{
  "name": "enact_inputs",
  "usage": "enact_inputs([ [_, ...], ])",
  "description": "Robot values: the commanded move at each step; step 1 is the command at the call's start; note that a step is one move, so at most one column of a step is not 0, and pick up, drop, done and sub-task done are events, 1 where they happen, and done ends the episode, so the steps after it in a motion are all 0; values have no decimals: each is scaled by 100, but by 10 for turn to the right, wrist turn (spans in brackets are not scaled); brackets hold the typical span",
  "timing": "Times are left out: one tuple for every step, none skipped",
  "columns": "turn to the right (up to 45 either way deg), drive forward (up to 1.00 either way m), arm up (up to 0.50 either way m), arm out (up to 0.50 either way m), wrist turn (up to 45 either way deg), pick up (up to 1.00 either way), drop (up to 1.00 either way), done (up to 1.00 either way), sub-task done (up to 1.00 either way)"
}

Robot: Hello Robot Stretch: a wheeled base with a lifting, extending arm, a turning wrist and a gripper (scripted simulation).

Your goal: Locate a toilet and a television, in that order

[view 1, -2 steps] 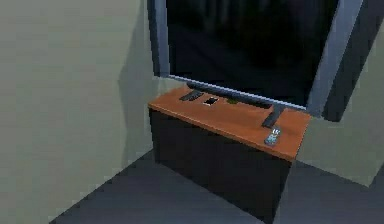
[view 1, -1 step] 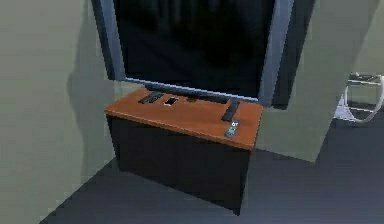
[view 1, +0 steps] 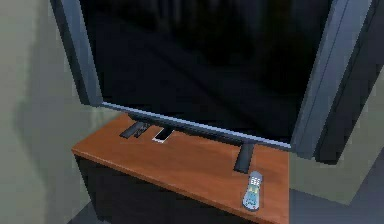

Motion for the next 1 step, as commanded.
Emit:
enact_inputs([
  [0,0,0,0,0,0,0,100,0],
])
